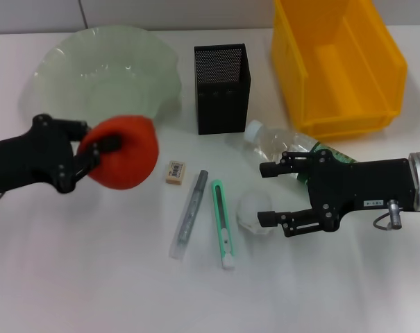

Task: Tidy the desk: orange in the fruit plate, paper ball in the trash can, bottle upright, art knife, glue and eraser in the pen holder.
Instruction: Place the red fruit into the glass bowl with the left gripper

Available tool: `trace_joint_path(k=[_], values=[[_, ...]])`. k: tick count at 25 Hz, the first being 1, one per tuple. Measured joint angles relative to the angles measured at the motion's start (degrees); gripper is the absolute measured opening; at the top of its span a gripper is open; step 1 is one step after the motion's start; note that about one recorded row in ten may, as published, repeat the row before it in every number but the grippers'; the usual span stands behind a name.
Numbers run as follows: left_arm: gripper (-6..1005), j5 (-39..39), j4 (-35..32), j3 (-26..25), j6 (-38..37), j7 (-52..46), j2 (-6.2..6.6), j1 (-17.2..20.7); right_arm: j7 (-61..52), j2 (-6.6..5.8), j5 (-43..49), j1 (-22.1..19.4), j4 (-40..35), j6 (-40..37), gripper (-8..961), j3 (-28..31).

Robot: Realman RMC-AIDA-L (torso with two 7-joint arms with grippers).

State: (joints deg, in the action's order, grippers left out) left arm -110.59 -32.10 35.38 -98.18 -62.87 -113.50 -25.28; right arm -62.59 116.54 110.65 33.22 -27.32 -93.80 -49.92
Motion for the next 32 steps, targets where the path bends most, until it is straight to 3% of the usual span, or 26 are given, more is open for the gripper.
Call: trace_joint_path(k=[2,3,4,15,16,17,18,20,21,25,30,32], values=[[89,1.76,0.18,-0.61,-0.34,1.02,-0.71,0.22,-0.01,0.00,0.00,0.00,-0.01,-0.02,815,0.00],[82,4.57,1.68,-0.81,0.12,3.99,-2.50,0.39,-0.01,0.00,0.00,0.00,-0.01,-0.02,815,0.00],[81,4.76,2.65,-0.65,0.18,5.25,-2.77,0.20,-0.01,0.00,0.00,-0.01,-0.01,-0.02,815,0.00],[67,5.32,4.47,-0.82,-0.05,6.31,-2.97,-0.27,-0.06,0.10,-0.03,-0.15,-0.05,-0.07,815,0.00],[66,9.25,4.70,-0.93,1.61,7.00,-4.21,-0.39,-0.06,0.12,-0.03,-0.18,-0.08,-0.07,815,0.00],[67,9.25,4.70,-0.93,1.61,7.00,-4.21,-0.39,-0.07,0.15,-0.04,-0.18,-0.10,-0.07,815,0.00],[68,13.72,6.76,-0.93,4.32,8.63,-4.89,-0.75,-0.07,0.16,-0.06,-0.22,-0.11,-0.07,815,0.00],[70,17.19,9.08,-0.93,6.43,9.93,-4.93,-1.34,-0.06,0.17,-0.16,-0.34,-0.13,-0.07,815,0.00],[71,22.74,13.18,-0.93,10.68,12.28,-4.85,-2.48,-0.06,0.18,-0.21,-0.42,-0.16,-0.08,815,0.00],[74,25.89,14.57,-0.93,13.90,13.60,-4.90,-3.03,-0.04,0.18,-0.26,-0.53,-0.24,-0.08,815,0.00],[79,34.38,19.40,-0.93,28.23,19.31,-5.18,-6.31,0.25,0.42,-0.44,-0.53,-0.52,-0.07,815,0.27],[81,34.38,19.40,-0.93,28.23,19.31,-5.18,-6.31,0.28,0.48,-0.45,-0.53,-0.54,-0.07,815,0.42]])
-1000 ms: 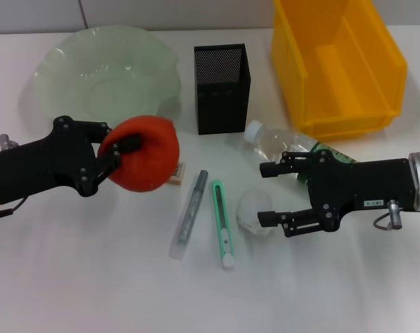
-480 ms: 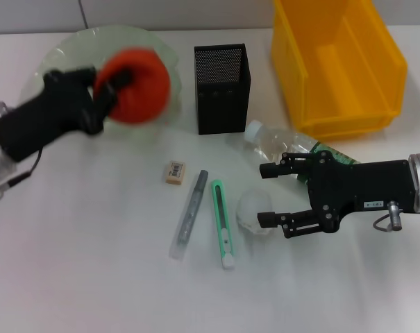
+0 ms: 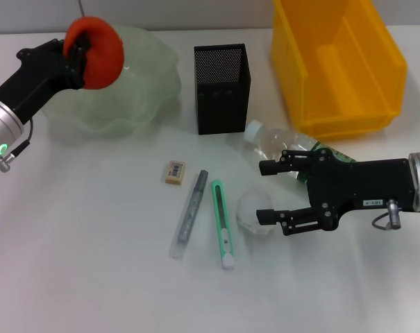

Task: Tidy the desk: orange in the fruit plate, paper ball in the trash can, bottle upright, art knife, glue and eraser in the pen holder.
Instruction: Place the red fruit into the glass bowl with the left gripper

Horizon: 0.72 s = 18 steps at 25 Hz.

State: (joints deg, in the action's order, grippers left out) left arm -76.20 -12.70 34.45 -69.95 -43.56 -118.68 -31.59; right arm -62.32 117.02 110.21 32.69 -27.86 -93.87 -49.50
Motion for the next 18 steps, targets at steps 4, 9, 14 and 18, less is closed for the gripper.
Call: trace_joint_path(k=[4,9,14,18], values=[[85,2.22,0.73,0.00,5.31,1.09,-0.12,-1.08,0.00,0.04,0.00,0.00,0.00,0.01,815,0.11],[89,2.70,0.98,0.08,6.94,1.17,-0.15,-1.69,-0.01,0.19,0.00,0.08,-0.09,0.41,815,0.12],[94,3.34,1.53,-0.73,7.32,1.02,-0.14,-1.79,0.00,0.47,0.00,0.06,-0.41,1.37,815,0.19],[136,3.44,1.59,-0.79,7.43,1.21,-0.14,-1.94,0.00,1.08,-0.03,-0.23,-1.17,4.11,815,1.51]])
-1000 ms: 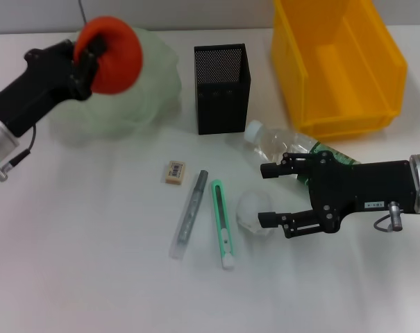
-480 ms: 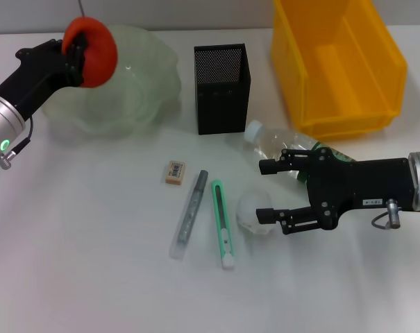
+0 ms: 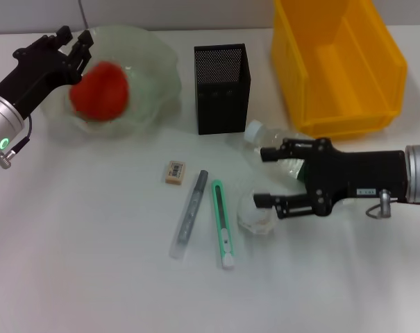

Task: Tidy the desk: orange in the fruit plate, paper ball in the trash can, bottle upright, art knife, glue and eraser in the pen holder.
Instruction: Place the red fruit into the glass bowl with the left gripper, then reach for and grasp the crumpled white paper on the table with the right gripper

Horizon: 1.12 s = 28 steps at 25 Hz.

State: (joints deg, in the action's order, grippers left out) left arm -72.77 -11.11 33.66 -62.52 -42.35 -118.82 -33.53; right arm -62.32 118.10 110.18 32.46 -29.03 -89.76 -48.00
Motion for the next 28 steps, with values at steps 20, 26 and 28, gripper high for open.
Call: trace_joint_path(k=[20,26,28], values=[[859,-7.50,-8.64,8.40,-17.01,-13.77,1.19,4.36,0.03,0.71,-0.06,-0.83,-1.38,3.38,814,4.75],[859,-15.61,-14.36,14.67,-28.99,-21.00,3.30,7.68,-0.11,0.54,-0.06,-0.68,-2.05,3.01,812,4.75],[859,-18.22,-14.30,14.75,-31.08,-22.22,4.00,7.94,-0.25,0.45,-0.06,-0.48,-2.07,2.79,811,4.67]])
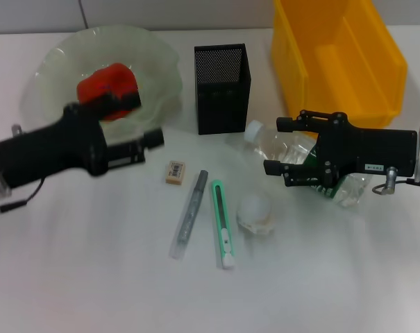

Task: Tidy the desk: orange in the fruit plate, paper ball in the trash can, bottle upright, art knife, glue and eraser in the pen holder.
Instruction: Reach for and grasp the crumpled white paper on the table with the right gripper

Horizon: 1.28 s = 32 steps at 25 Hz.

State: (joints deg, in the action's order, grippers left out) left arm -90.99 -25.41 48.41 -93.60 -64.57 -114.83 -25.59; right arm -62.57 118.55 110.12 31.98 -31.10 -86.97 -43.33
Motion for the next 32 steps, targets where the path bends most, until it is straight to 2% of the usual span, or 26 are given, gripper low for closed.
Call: trace_joint_path(k=[4,12,18,19,20,21,24,28,32], values=[[859,-6.92,-0.29,-0.34,-2.30,-1.85,0.36,0.62,-0.11,-0.07,0.00,0.25,-0.01,-0.55,810,-0.24],[859,-8.44,-0.36,-0.34,-2.17,-1.54,0.40,0.89,-1.48,-0.25,0.06,0.90,0.01,-0.75,808,-0.43],[858,-11.72,-0.92,-0.18,-2.25,-1.66,0.59,0.37,-9.19,-2.90,0.60,3.83,0.24,-4.24,806,-0.69],[858,-13.01,-1.17,-0.06,-2.30,-1.63,0.59,0.25,-11.50,-3.89,1.01,5.01,-0.11,-5.78,806,-1.38],[858,-13.01,-1.17,-0.06,-2.30,-1.63,0.59,0.25,-11.50,-3.89,1.01,5.01,-0.11,-5.78,806,-1.38],[858,-13.69,-1.22,-0.03,-2.28,-1.57,0.59,0.18,-12.93,-4.47,1.44,5.75,-0.39,-6.34,806,-1.89],[858,-15.78,-1.48,0.02,-2.36,-1.51,0.54,-0.08,-18.66,-5.64,6.98,9.32,-2.40,-7.87,805,-4.10],[858,-17.36,-2.52,0.14,-2.93,-1.51,0.52,-0.41,-22.13,-5.77,12.88,12.17,-4.59,-9.22,804,-5.48],[858,-18.36,-3.22,0.06,-3.00,-1.51,0.55,-0.64,-26.06,-5.37,18.06,15.54,-7.06,-11.07,802,-8.81]])
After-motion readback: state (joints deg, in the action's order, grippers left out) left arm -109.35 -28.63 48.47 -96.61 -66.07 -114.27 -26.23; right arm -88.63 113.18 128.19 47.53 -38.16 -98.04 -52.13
